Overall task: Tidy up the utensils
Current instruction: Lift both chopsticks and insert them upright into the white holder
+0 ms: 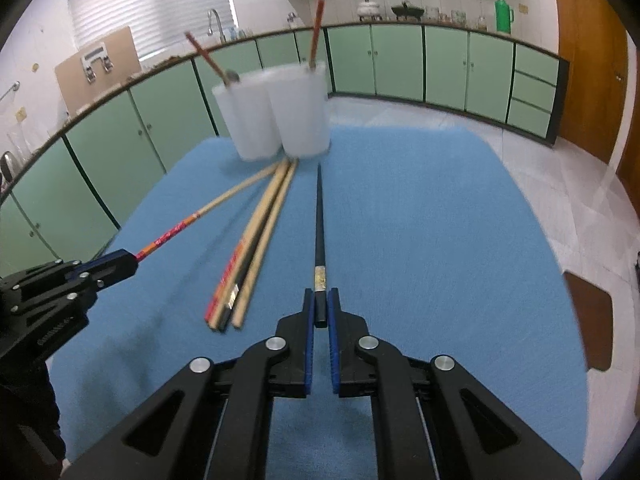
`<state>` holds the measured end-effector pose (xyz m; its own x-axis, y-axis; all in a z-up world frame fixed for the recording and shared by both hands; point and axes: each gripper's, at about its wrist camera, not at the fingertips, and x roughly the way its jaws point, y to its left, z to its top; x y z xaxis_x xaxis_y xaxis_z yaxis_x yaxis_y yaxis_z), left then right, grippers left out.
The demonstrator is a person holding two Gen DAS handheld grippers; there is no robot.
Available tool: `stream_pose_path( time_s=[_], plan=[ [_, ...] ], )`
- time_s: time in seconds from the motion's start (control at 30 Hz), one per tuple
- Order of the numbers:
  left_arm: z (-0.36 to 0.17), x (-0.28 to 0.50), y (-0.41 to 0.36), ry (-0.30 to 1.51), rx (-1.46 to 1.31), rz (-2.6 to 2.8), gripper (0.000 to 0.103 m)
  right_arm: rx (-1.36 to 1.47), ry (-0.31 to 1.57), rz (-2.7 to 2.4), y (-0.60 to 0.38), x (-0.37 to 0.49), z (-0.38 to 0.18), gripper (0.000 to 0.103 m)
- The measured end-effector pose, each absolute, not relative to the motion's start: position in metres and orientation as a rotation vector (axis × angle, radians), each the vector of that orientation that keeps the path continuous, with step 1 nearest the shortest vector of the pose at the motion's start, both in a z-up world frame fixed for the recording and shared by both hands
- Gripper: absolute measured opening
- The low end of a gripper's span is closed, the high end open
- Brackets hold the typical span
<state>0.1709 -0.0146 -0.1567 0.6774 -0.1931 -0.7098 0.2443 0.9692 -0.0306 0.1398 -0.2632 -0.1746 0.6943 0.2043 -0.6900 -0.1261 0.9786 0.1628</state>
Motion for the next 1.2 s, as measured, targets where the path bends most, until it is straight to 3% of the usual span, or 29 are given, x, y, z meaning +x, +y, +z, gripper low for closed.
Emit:
stream_pose_path(
  time_s=[0.47,0.9,1.2],
  plan=[
    [-0.059,0.182,-0.012,0.566,0.059,-0.301,0.005,0.109,0.626,0.23,-0.286,0.156,-0.067,0.006],
    [-0.021,0.21,-0.023,0.519,0.075,-0.374,0.005,0.094,0.675,0.354,-0.282,0.204,-0.007,0.006],
    [0.022,0.223,-0.012,0.435,0.023,-0.409,0.005,0.065,0.569,0.408,-0.271,0.219,0.054,0.006]
  ],
)
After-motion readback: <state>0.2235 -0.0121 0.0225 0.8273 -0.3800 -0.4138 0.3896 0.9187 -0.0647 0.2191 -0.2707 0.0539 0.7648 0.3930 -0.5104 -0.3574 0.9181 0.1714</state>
